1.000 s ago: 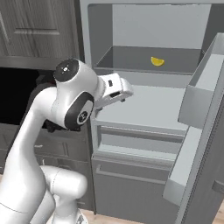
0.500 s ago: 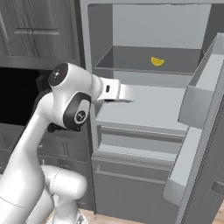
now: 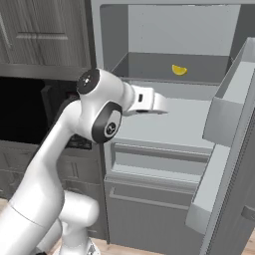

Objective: There is a bowl on the dining counter. Grab a lemon wedge from the fridge and place it in the bowl. Then get the liquor bottle and glass cup from the cabinet and place them next to the bowl.

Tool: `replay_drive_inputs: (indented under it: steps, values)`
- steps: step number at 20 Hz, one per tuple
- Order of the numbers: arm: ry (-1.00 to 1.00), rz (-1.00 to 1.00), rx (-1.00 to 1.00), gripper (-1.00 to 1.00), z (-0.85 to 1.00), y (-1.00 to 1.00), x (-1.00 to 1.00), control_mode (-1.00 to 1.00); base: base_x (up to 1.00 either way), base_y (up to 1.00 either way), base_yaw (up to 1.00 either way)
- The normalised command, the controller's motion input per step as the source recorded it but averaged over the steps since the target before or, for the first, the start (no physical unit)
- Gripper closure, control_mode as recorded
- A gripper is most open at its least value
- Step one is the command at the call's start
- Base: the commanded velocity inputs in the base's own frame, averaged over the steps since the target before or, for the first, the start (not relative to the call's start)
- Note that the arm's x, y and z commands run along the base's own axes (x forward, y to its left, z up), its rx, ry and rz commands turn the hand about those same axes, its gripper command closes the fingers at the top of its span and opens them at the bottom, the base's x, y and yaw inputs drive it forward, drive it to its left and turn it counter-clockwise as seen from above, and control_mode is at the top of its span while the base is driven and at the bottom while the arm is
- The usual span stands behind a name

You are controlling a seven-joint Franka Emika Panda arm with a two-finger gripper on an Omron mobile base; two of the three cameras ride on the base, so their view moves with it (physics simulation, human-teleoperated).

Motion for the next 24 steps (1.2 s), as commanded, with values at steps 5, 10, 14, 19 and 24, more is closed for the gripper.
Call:
replay_drive_inputs:
  steps: [5, 10, 14, 19, 24]
  values:
    - [0.0, 0.02, 0.0, -1.0, 0.02, -0.34, 0.25, 1.0, 0.17, -0.22, 0.02]
    - [0.0, 0.0, 0.0, -1.0, 0.0, 0.0, 0.0, 1.0, 0.68, -0.42, 0.03]
    - [0.0, 0.0, 0.0, -1.0, 0.0, 0.0, 0.0, 1.0, 0.57, -0.05, 0.0]
    - [0.0, 0.0, 0.0, -1.0, 0.0, 0.0, 0.0, 1.0, 0.47, -0.04, 0.0]
    - [0.0, 0.0, 0.0, -1.0, 0.0, 0.0, 0.0, 1.0, 0.46, -0.12, 0.0]
